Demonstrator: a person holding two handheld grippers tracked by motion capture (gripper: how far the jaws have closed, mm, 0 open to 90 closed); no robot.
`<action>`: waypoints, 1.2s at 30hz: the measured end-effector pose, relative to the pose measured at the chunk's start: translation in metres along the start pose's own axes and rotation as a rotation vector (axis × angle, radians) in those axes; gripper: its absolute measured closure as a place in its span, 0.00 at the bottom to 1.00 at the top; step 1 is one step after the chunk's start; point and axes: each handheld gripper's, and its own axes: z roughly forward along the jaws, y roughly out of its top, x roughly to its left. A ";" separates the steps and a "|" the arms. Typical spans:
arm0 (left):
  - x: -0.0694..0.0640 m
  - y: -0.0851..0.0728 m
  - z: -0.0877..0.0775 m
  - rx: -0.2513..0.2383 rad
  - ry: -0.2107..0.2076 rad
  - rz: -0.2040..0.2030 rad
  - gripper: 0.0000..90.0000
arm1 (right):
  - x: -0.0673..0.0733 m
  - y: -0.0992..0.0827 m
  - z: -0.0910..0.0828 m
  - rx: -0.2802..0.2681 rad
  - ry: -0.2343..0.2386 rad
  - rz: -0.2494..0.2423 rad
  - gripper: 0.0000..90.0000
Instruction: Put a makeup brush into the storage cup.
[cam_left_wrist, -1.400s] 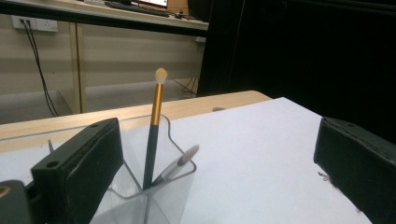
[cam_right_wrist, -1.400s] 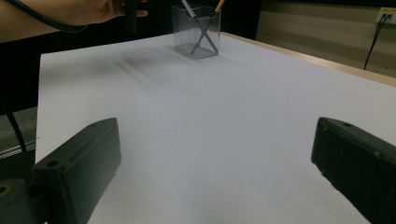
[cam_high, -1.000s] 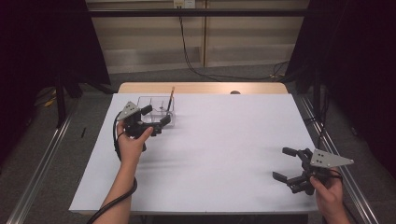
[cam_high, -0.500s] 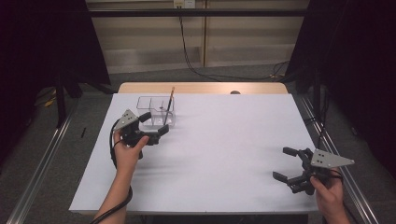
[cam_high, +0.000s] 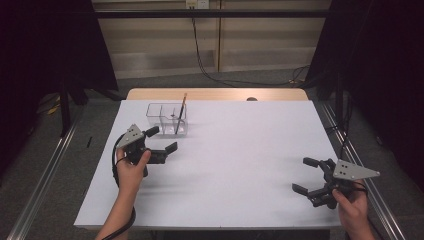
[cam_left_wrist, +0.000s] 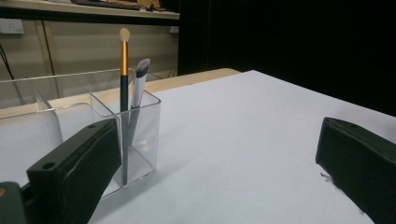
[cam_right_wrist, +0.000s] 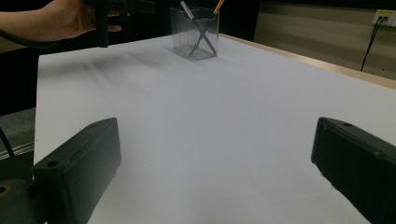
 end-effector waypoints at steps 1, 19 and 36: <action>-0.001 -0.001 -0.001 -0.001 -0.003 0.001 0.00 | 0.000 0.000 0.000 -0.001 -0.001 0.000 0.01; -0.006 -0.005 -0.012 -0.009 -0.042 0.009 0.01 | 0.000 0.000 0.000 0.003 -0.002 -0.001 0.01; -0.004 -0.009 -0.033 -0.016 -0.036 0.014 0.01 | 0.000 0.001 0.003 0.005 0.005 -0.002 0.01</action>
